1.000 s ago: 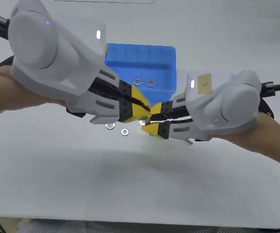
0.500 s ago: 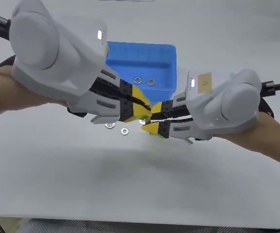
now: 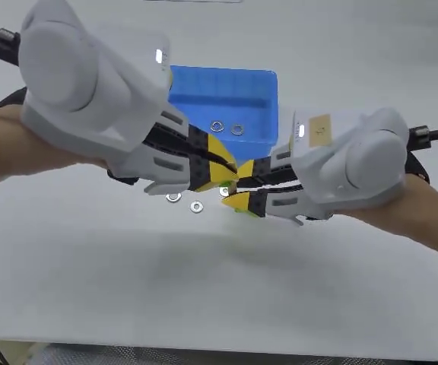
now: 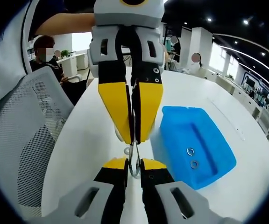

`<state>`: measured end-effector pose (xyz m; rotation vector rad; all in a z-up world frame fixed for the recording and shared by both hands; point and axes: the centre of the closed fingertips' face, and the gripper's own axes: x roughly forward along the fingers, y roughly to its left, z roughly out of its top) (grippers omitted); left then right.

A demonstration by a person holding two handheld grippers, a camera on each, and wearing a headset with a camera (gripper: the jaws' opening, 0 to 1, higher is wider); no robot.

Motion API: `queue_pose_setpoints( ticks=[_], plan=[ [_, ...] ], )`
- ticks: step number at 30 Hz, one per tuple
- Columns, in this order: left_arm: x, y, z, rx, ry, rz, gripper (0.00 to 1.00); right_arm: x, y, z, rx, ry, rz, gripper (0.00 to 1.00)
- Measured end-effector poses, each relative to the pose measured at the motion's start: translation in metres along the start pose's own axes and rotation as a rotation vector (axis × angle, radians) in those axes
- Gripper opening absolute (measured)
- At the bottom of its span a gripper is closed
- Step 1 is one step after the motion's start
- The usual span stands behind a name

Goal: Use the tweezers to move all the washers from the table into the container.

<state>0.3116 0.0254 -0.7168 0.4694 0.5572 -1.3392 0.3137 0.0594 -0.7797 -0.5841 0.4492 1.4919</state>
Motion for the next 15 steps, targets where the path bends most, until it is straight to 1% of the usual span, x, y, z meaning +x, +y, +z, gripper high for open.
queue_pose_setpoints(
  ticks=[8, 11, 15],
  plan=[
    [0.0018, 0.0033, 0.0011, -0.004, 0.007, -0.008, 0.06, 0.0000, -0.0022, -0.0026, 0.011, 0.007, 0.006, 0.12],
    [0.0015, 0.0050, 0.0002, -0.009, 0.008, -0.006, 0.06, 0.0002, -0.0025, -0.0028, 0.015, 0.001, 0.007, 0.11],
    [0.0016, 0.0041, 0.0003, -0.018, 0.006, -0.010, 0.06, 0.0003, -0.0025, -0.0027, 0.046, -0.013, 0.003, 0.10]
  ],
)
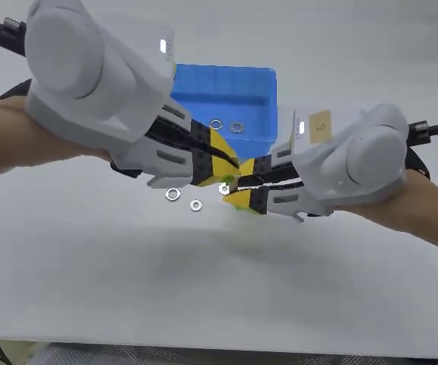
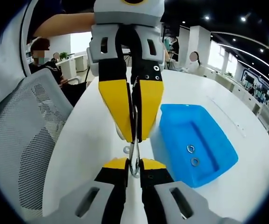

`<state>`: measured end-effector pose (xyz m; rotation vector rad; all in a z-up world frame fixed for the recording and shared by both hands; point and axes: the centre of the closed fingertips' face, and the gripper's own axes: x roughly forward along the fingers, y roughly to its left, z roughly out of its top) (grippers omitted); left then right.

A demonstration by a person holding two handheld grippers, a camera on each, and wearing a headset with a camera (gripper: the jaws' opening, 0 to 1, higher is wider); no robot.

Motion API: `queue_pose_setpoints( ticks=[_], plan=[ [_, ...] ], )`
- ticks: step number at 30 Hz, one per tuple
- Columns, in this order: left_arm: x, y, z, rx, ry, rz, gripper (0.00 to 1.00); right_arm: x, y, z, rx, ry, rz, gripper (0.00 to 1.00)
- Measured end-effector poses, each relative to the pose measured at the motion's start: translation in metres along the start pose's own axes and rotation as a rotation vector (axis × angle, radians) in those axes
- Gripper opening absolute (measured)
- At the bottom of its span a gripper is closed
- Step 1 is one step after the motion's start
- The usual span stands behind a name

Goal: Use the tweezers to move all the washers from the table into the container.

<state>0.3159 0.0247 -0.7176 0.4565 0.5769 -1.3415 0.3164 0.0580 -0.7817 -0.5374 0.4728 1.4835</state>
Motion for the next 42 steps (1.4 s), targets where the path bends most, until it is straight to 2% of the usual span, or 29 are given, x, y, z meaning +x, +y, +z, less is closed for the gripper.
queue_pose_setpoints(
  ticks=[5, 10, 17, 23, 25, 27, 37, 42],
  plan=[
    [-0.001, -0.003, 0.000, -0.007, -0.004, -0.003, 0.07, 0.001, 0.002, 0.000, -0.029, 0.010, -0.015, 0.10],
    [-0.004, -0.005, 0.000, -0.001, 0.003, -0.006, 0.06, 0.001, 0.003, 0.002, -0.018, 0.009, -0.010, 0.10],
    [-0.014, -0.005, 0.009, 0.006, -0.008, 0.002, 0.06, -0.005, 0.002, 0.015, -0.031, -0.003, -0.020, 0.10],
    [-0.030, -0.002, 0.018, 0.025, -0.024, 0.025, 0.06, -0.012, -0.002, 0.032, -0.060, -0.017, -0.042, 0.10],
    [-0.032, 0.000, 0.015, 0.029, -0.028, 0.031, 0.06, -0.014, -0.003, 0.036, -0.070, -0.019, -0.043, 0.10],
    [-0.036, 0.002, 0.017, 0.035, -0.031, 0.039, 0.06, -0.015, -0.005, 0.040, -0.079, -0.024, -0.047, 0.10],
    [-0.052, 0.007, 0.031, 0.062, -0.052, 0.065, 0.06, -0.026, -0.010, 0.060, -0.102, -0.047, -0.078, 0.10],
    [-0.064, 0.015, 0.041, 0.078, -0.069, 0.089, 0.06, -0.031, -0.017, 0.073, -0.127, -0.057, -0.097, 0.10]
  ],
)
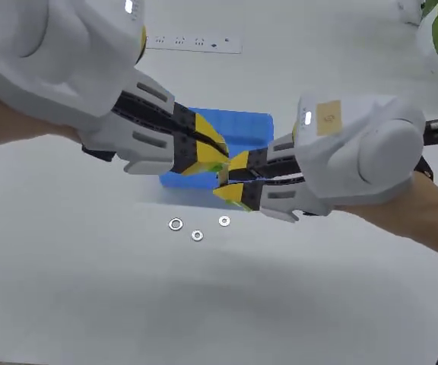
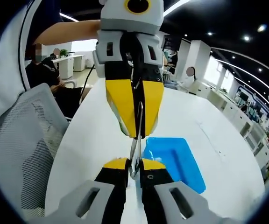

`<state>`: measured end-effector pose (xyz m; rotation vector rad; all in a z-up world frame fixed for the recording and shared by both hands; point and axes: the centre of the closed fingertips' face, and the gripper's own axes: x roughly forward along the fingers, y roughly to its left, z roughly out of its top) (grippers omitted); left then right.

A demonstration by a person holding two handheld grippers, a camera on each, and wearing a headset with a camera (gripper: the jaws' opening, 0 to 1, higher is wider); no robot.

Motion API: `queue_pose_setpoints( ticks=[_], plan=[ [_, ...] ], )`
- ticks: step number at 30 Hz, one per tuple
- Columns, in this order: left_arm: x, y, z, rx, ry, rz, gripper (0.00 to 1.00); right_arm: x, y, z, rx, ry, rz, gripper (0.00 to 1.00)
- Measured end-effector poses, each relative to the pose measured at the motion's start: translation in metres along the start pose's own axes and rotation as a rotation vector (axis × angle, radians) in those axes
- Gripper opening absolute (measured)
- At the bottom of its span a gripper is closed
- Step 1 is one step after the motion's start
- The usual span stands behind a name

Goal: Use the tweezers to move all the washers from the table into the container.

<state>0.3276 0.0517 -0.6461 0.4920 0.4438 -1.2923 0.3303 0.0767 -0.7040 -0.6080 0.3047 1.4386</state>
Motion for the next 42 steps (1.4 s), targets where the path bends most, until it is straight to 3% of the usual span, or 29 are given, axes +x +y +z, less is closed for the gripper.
queue_pose_setpoints(
  ticks=[6, 13, 22, 28, 36, 42],
  plan=[
    [-0.008, 0.012, 0.008, 0.020, -0.010, 0.025, 0.06, -0.001, -0.015, 0.013, -0.033, -0.010, -0.019, 0.10],
    [-0.012, 0.035, 0.011, 0.040, -0.008, 0.050, 0.07, 0.003, -0.039, 0.020, -0.046, -0.029, -0.046, 0.10],
    [-0.003, 0.054, 0.004, 0.067, 0.002, 0.060, 0.06, 0.015, -0.060, 0.009, -0.053, -0.015, -0.047, 0.10],
    [0.003, 0.063, -0.014, 0.038, 0.013, 0.054, 0.06, 0.030, -0.062, -0.002, -0.049, -0.002, -0.021, 0.10],
    [0.009, 0.079, -0.042, -0.043, -0.016, 0.075, 0.07, 0.057, -0.073, -0.022, -0.018, 0.016, -0.003, 0.10],
    [0.017, 0.088, -0.061, -0.067, 0.012, 0.070, 0.07, 0.073, -0.073, -0.035, 0.024, 0.027, 0.009, 0.10]
  ],
)
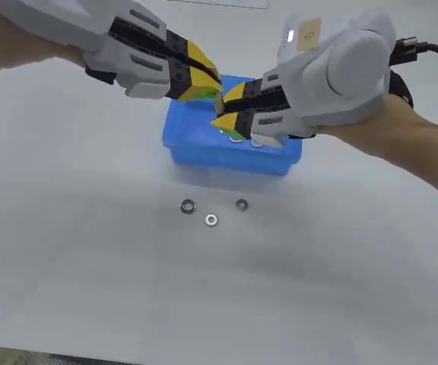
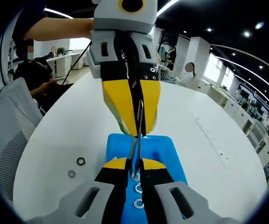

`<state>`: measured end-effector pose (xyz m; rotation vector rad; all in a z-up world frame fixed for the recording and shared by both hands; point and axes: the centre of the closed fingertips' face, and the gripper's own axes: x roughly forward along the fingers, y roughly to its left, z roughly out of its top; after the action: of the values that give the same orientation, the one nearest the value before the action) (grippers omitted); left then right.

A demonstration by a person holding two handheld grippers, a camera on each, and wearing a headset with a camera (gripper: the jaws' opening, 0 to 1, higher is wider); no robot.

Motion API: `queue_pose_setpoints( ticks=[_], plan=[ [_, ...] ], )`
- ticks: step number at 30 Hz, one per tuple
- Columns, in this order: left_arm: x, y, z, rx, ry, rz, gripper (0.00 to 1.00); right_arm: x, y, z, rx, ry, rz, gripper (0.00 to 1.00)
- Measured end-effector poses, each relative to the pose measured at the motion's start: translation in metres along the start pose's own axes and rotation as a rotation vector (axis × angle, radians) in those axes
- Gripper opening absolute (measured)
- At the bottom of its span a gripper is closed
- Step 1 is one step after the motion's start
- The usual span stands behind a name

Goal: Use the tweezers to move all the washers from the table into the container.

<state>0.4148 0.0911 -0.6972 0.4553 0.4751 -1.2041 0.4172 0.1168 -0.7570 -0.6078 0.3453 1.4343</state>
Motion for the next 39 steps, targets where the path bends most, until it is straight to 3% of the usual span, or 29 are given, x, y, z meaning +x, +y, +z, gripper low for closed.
queue_pose_setpoints(
  ticks=[8, 17, 24, 39],
  plan=[
    [0.011, 0.004, -0.011, -0.005, 0.022, -0.021, 0.07, 0.010, -0.004, -0.015, 0.027, 0.014, 0.005, 0.10],
    [0.016, 0.006, -0.014, -0.032, 0.016, -0.030, 0.07, 0.010, -0.004, -0.018, 0.063, 0.013, 0.001, 0.10],
    [0.016, 0.006, -0.013, -0.025, 0.021, -0.030, 0.07, 0.009, -0.003, -0.017, 0.049, 0.016, 0.002, 0.11],
    [0.003, -0.006, 0.010, 0.038, 0.009, -0.012, 0.06, -0.012, -0.004, 0.002, 0.017, -0.011, -0.024, 0.11]
  ],
)
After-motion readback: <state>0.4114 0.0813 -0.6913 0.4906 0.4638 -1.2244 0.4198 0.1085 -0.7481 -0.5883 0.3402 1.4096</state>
